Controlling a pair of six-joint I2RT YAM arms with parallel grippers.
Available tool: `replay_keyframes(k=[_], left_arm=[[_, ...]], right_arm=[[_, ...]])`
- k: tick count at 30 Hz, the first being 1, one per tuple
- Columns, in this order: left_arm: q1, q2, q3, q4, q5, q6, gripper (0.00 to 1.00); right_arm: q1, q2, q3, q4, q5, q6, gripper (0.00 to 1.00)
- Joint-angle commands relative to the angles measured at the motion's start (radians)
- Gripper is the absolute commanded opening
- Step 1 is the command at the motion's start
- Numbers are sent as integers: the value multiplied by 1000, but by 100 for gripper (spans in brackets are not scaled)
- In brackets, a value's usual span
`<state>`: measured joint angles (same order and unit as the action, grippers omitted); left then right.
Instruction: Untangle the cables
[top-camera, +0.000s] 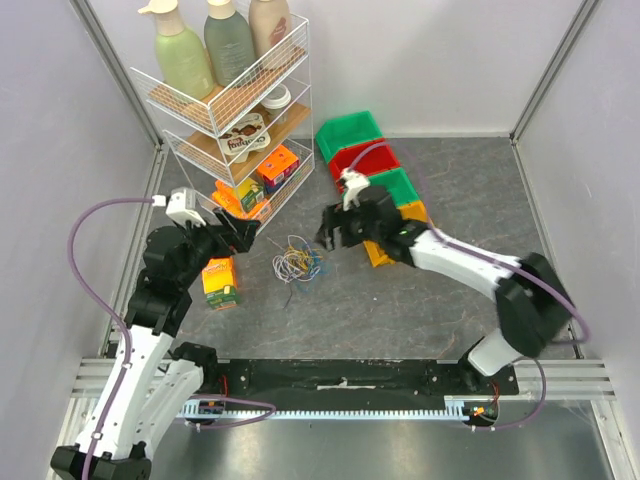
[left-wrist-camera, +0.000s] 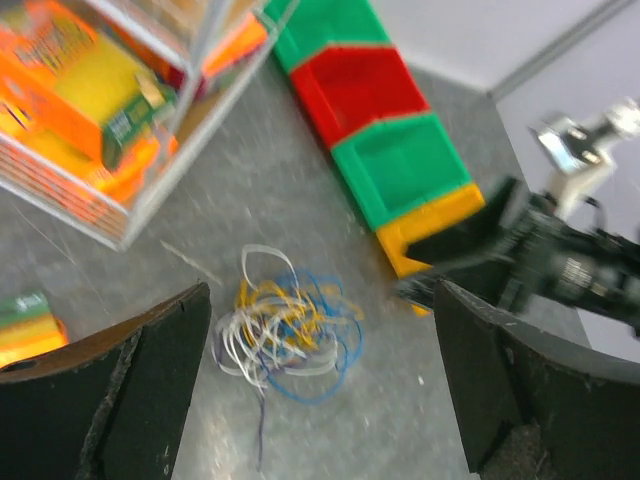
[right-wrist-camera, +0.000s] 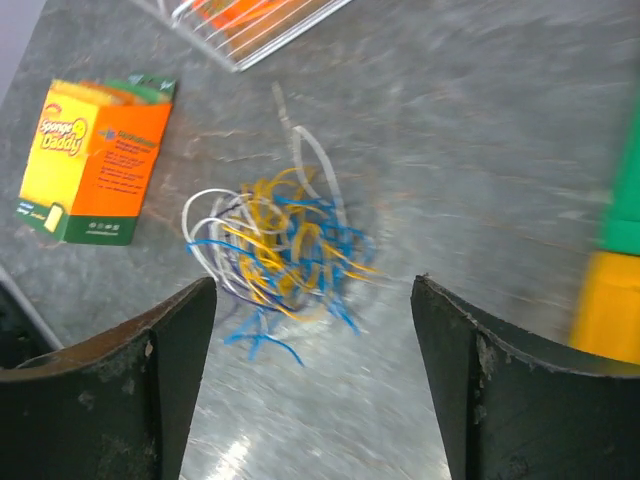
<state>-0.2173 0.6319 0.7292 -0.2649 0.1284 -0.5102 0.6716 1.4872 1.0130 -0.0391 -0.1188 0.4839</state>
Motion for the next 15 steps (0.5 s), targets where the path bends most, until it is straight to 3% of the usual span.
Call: replay_keyframes(k=[1, 7, 10, 13, 15], left_arm=[[4, 31, -45, -66, 193, -112, 97], [-19, 204, -112, 36, 390, -174, 95], [-118, 340, -113, 88, 395, -188, 95], [-235, 494, -58, 96, 344, -185, 95], [-273, 554, -39, 99, 291, -200, 95]], right_arm=[[49, 165, 87, 195, -125, 80, 82], [85, 188, -59, 312, -142, 137, 63], [85, 137, -141, 320, -145, 130, 35], [85, 61, -214, 327, -160, 124, 0], [85, -13, -263, 312, -170, 114, 0]])
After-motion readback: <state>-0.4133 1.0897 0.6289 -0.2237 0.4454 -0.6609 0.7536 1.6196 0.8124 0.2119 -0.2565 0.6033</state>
